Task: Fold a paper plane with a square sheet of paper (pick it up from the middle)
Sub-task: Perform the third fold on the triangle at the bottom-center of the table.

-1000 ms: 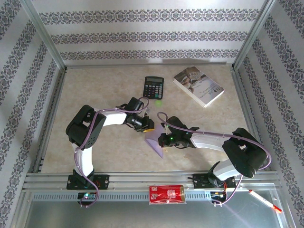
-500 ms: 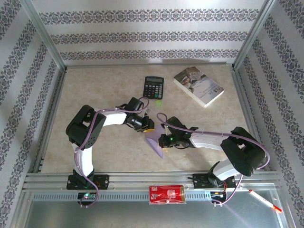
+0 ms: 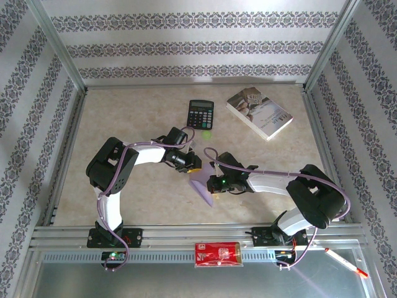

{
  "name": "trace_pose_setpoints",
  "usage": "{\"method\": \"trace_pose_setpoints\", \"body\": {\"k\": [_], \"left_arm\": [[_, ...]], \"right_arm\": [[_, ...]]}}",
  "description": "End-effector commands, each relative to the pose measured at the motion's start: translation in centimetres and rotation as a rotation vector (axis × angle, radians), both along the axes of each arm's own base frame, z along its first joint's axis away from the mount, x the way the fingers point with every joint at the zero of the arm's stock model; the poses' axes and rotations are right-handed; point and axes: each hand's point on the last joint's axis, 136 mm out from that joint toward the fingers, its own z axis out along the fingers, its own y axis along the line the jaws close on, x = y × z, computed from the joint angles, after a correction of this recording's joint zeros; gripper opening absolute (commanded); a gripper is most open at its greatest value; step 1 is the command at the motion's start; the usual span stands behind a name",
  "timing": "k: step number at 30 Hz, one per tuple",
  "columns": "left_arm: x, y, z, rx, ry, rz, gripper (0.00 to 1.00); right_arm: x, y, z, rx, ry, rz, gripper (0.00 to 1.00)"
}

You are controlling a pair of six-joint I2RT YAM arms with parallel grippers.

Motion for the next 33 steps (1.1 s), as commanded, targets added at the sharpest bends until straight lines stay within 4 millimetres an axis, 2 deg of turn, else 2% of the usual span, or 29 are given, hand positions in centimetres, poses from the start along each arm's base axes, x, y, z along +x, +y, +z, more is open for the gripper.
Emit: {"method": "trace_pose_setpoints", "body": {"k": [1, 7, 19, 24, 29, 33], "left_arm": [[-1.7, 1.3, -3.4, 0.11, 0.075, -0.004, 0.24], [-1.8, 1.3, -3.4, 0.11, 0.078, -0.006, 0.23], [-1.6, 1.1, -3.0, 0.1, 0.073, -0.005, 0.25], [-0.8, 0.2, -1.3, 0.055, 0.044, 0.007, 0.29], [0.5, -0.7, 1.9, 0.005, -0.017, 0.026, 0.37], [1.0, 0.0, 4.8, 0.002, -0.095, 0.06, 0.46]], "right_arm": [[0.9, 0.2, 0.4, 0.0, -0.017, 0.003, 0.03], [0.9, 0.3, 0.5, 0.008, -0.015, 0.005, 0.03], [0.2, -0.3, -0.9, -0.018, 0.022, -0.005, 0.03], [-1.0, -1.8, -2.3, -0.07, 0.071, -0.04, 0.02], [-2.1, -2.8, -3.3, -0.106, 0.106, -0.068, 0.01], [-2.6, -3.3, -3.7, -0.12, 0.118, -0.083, 0.01]]}}
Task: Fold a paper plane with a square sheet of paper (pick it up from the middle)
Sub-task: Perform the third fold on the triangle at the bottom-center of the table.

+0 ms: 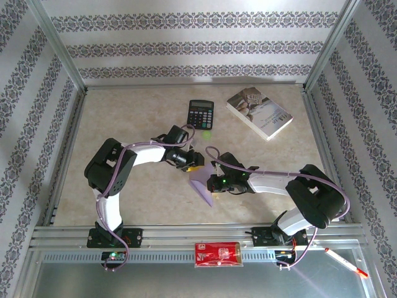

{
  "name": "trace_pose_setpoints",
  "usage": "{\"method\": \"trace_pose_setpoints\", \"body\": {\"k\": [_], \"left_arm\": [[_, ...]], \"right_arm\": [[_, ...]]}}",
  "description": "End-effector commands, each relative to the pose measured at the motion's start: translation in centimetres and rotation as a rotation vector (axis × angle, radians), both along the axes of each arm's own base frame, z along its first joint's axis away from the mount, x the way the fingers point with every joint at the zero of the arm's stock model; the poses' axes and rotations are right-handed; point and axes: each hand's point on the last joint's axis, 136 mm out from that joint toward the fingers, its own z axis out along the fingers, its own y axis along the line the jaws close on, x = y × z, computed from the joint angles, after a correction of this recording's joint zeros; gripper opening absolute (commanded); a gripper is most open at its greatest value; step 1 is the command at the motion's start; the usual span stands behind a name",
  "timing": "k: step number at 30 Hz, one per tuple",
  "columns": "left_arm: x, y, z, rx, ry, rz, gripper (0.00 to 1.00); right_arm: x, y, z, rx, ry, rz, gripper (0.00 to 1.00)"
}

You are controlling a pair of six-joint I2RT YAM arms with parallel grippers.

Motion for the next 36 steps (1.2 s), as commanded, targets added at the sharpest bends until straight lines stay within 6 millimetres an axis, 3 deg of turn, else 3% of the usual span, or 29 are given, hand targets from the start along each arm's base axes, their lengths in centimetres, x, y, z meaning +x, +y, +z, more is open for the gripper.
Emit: {"method": "trace_pose_setpoints", "body": {"k": [1, 4, 6, 11, 15, 23, 36], "left_arm": [[0.1, 0.8, 3.5, 0.014, -0.085, 0.047, 0.48], [-1.6, 2.4, 4.3, 0.023, -0.105, 0.106, 0.46], [-3.7, 2.5, 4.4, 0.011, -0.104, 0.117, 0.33], [-9.6, -0.6, 3.6, -0.076, -0.044, 0.053, 0.07], [-12.1, -3.2, 3.0, -0.132, -0.024, 0.006, 0.0], [-13.7, -6.3, 1.3, -0.164, 0.025, -0.043, 0.0], [-14.6, -5.3, -1.3, -0.101, 0.087, -0.025, 0.0]], "right_arm": [[-2.8, -3.4, -3.5, -0.149, 0.111, -0.042, 0.01], [-3.0, -3.7, -3.7, -0.159, 0.113, -0.054, 0.01], [-3.0, -4.0, -3.8, -0.164, 0.112, -0.064, 0.01], [-3.2, -4.4, -4.1, -0.18, 0.119, -0.078, 0.0], [-3.3, -4.7, -4.2, -0.19, 0.12, -0.085, 0.0], [-3.7, -5.2, -4.2, -0.196, 0.118, -0.093, 0.0], [-3.9, -5.3, -4.5, -0.208, 0.121, -0.093, 0.0]]}}
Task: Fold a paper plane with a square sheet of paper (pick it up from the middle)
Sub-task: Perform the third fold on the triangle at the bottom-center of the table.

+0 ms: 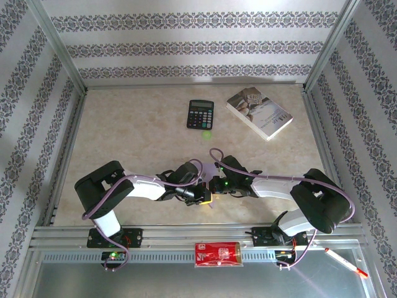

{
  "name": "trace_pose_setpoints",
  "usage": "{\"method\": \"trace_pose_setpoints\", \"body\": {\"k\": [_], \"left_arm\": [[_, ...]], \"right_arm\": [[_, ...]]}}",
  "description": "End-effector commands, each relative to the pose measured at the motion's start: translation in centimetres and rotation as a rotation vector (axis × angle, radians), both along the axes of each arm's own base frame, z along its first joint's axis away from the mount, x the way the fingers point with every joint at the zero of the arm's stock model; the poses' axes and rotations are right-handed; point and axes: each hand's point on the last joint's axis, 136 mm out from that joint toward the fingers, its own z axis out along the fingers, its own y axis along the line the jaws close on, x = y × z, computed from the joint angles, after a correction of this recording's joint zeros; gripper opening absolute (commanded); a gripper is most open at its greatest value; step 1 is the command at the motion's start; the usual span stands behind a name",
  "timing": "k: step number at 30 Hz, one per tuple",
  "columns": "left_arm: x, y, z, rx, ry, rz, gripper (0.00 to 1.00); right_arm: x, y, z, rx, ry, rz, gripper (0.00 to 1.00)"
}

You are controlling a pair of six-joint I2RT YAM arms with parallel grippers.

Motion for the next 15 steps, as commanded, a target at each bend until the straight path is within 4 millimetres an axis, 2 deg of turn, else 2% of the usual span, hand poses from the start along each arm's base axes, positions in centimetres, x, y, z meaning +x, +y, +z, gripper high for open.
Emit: {"method": "trace_pose_setpoints", "body": {"k": [1, 6, 11, 15], "left_arm": [[-0.5, -0.1, 0.0, -0.008, 0.01, 0.0, 0.0], [-0.8, 0.4, 0.9, -0.016, -0.006, -0.008, 0.0], [-0.2, -1.0, 3.5, -0.11, -0.065, -0.028, 0.01], [0.2, -1.5, 3.2, -0.139, -0.066, -0.015, 0.04]], "right_arm": [[-3.6, -4.4, -4.4, -0.21, 0.144, -0.027, 0.0], [-3.6, -4.4, -4.4, -0.215, 0.147, -0.021, 0.0], [-3.6, -4.4, -4.4, -0.218, 0.148, -0.02, 0.0], [-3.5, -4.3, -4.4, -0.216, 0.145, -0.019, 0.0]]}}
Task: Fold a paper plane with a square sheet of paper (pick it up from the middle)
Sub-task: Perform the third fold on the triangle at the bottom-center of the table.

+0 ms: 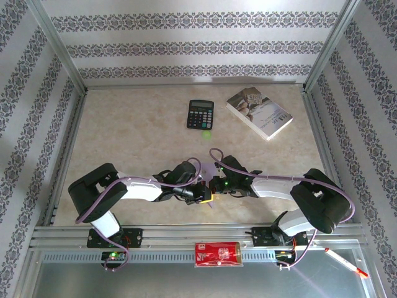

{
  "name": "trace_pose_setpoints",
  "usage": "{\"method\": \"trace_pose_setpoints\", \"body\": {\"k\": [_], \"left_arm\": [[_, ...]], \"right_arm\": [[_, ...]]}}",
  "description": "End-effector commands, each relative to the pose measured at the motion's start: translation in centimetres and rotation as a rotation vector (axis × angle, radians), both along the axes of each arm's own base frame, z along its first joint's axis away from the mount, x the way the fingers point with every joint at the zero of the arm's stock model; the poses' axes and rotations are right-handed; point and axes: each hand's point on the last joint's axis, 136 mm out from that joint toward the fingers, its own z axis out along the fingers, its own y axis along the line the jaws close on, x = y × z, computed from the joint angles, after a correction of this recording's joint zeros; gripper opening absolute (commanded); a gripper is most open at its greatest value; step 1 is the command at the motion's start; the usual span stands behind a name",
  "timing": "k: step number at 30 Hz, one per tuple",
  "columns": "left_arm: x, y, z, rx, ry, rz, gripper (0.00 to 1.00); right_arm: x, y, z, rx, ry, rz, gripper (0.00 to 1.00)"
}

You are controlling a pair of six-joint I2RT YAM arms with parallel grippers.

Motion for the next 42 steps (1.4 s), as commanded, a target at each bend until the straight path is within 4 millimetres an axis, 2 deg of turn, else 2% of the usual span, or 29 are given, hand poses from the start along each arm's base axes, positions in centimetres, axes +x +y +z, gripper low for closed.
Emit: {"method": "trace_pose_setpoints", "body": {"k": [1, 8, 14, 22, 27, 35, 42], "left_arm": [[0.1, -1.3, 0.8, -0.069, -0.014, -0.01, 0.04], [-0.2, -0.7, -2.0, -0.026, 0.049, 0.019, 0.02], [-1.0, 0.4, -2.9, 0.027, 0.064, 0.006, 0.02], [-1.2, 0.5, -4.1, 0.042, 0.087, 0.0, 0.02], [-1.8, 1.3, -5.3, 0.115, 0.095, -0.014, 0.02], [-2.9, 2.2, -4.8, 0.218, 0.029, -0.079, 0.02], [-4.4, 1.4, -4.2, 0.258, -0.036, -0.175, 0.02]], "right_arm": [[-3.6, -4.3, -4.4, -0.215, 0.147, -0.017, 0.0], [-3.6, -4.5, -4.3, -0.219, 0.145, -0.019, 0.0], [-3.6, -4.5, -4.4, -0.224, 0.147, -0.018, 0.0], [-3.6, -4.5, -4.3, -0.224, 0.146, -0.016, 0.0], [-3.5, -4.5, -4.3, -0.229, 0.148, -0.017, 0.0], [-3.6, -4.7, -4.5, -0.238, 0.156, -0.024, 0.0], [-3.6, -4.7, -4.4, -0.236, 0.154, -0.034, 0.0]]}}
